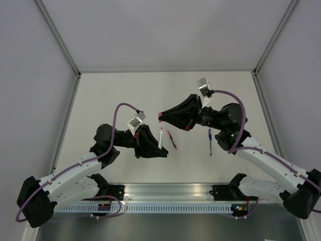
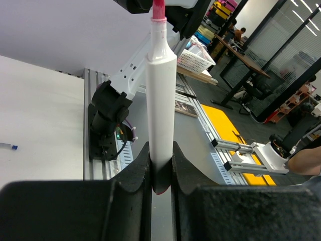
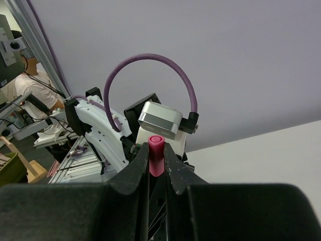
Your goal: Insert the pens into the pen caps
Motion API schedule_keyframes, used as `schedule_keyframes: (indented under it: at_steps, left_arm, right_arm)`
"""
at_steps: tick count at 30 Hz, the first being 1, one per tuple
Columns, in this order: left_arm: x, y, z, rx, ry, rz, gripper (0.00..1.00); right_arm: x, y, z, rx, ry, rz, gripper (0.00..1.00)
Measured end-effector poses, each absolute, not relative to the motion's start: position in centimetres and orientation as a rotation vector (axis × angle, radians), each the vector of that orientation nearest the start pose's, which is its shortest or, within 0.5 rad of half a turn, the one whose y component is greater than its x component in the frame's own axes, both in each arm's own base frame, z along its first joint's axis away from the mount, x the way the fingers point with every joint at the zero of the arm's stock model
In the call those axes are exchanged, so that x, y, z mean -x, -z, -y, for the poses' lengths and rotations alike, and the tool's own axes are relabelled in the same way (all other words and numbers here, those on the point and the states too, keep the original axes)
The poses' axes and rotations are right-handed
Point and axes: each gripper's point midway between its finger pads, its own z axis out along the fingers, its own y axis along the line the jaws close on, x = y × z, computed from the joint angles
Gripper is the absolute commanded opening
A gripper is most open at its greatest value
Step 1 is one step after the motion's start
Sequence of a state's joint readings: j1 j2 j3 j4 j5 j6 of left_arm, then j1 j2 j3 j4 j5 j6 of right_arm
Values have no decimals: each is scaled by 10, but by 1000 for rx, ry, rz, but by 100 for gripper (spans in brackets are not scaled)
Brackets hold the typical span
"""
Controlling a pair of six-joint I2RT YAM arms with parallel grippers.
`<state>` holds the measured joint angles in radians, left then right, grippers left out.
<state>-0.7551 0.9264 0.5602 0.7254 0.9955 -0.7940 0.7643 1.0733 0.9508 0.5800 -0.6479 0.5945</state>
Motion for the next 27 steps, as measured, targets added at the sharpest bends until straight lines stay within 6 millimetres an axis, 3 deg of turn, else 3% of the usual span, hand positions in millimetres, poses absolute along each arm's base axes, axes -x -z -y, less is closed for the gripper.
schedule_keyframes:
  at_steps: [27]
  left_arm:
    - [-71,-329,291,-1010,1834,-1262,2]
  right_arm:
    - [-131,-434,-322,817,-1639,-1031,0]
